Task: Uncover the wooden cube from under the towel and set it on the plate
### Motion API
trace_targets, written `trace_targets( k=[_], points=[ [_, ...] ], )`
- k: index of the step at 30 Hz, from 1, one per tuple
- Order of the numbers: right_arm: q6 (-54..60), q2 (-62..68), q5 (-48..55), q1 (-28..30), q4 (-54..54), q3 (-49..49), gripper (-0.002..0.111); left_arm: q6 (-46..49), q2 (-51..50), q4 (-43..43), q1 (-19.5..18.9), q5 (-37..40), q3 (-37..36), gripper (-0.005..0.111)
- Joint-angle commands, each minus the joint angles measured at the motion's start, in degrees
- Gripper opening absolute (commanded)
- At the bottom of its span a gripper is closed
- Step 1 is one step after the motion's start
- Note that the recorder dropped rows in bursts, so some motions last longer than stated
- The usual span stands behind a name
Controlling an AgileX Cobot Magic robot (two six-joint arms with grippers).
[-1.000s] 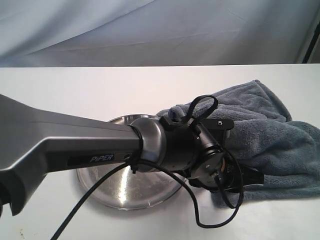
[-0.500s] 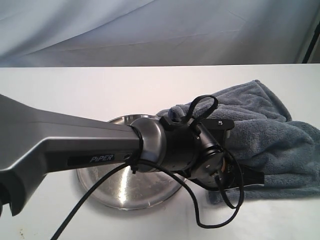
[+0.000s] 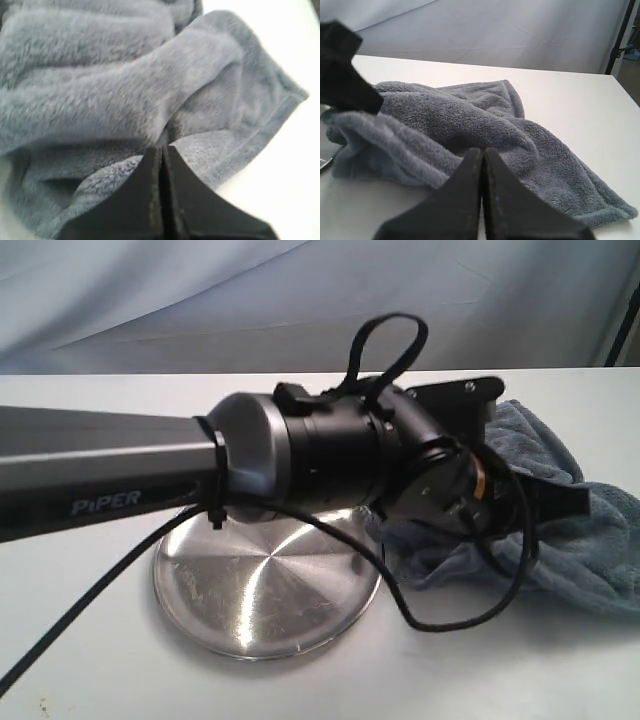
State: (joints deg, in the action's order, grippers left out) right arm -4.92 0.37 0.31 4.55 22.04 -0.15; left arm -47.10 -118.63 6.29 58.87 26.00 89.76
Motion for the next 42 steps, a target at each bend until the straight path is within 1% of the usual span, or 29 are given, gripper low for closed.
trace_targets(
  k=[1, 4, 7, 12, 15, 18, 22, 25, 28, 32, 38, 42],
  points=[
    [-0.23, -0.37, 0.68, 0.00, 0.28, 0.15, 0.003, 1.25, 1.18, 2.71, -0.02, -0.30, 6.14, 0.000],
    [-0.23, -0.37, 0.68, 0.00, 0.28, 0.15, 0.003, 2.65, 1.18, 5.34, -0.02, -0.51, 10.02, 0.000],
    [-0.23, -0.37, 0.68, 0.00, 0.28, 0.15, 0.003, 2.65, 1.18, 11.07, -0.16, -0.51, 13.55, 0.000],
    [-0.23, -0.37, 0.68, 0.00, 0.28, 0.15, 0.003, 2.65, 1.18, 18.13, -0.89, -0.51, 17.84, 0.000],
    [-0.23, -0.37, 0.68, 0.00, 0.28, 0.15, 0.003, 2.65, 1.18, 24.00, -1.96, -0.51, 19.26, 0.000],
    [-0.23, -0.37, 0.68, 0.00, 0.28, 0.15, 0.003, 2.65, 1.18, 27.57, -3.46, -0.79, 19.83, 0.000],
    [-0.23, -0.37, 0.68, 0.00, 0.28, 0.15, 0.003, 2.65, 1.18, 30.78, -6.45, -4.54, 19.83, 0.000],
    [-0.23, -0.37, 0.68, 0.00, 0.28, 0.15, 0.003, 2.65, 0.52, 34.58, -8.51, -9.10, 19.83, 0.000],
    [-0.23, -0.37, 0.68, 0.00, 0.28, 0.15, 0.003, 2.65, -0.82, 35.61, -10.79, -13.78, 19.83, 0.000],
    [-0.23, -0.37, 0.68, 0.00, 0.28, 0.15, 0.003, 2.65, -3.99, 36.47, -13.40, -16.73, 19.83, 0.000],
    [-0.23, -0.37, 0.68, 0.00, 0.28, 0.15, 0.003, 2.20, -8.99, 36.49, -17.16, -17.03, 19.83, 0.000],
    [-0.23, -0.37, 0.68, 0.00, 0.28, 0.15, 0.003, 2.20, -10.83, 36.06, -17.67, -16.28, 19.83, 0.008]
  ],
)
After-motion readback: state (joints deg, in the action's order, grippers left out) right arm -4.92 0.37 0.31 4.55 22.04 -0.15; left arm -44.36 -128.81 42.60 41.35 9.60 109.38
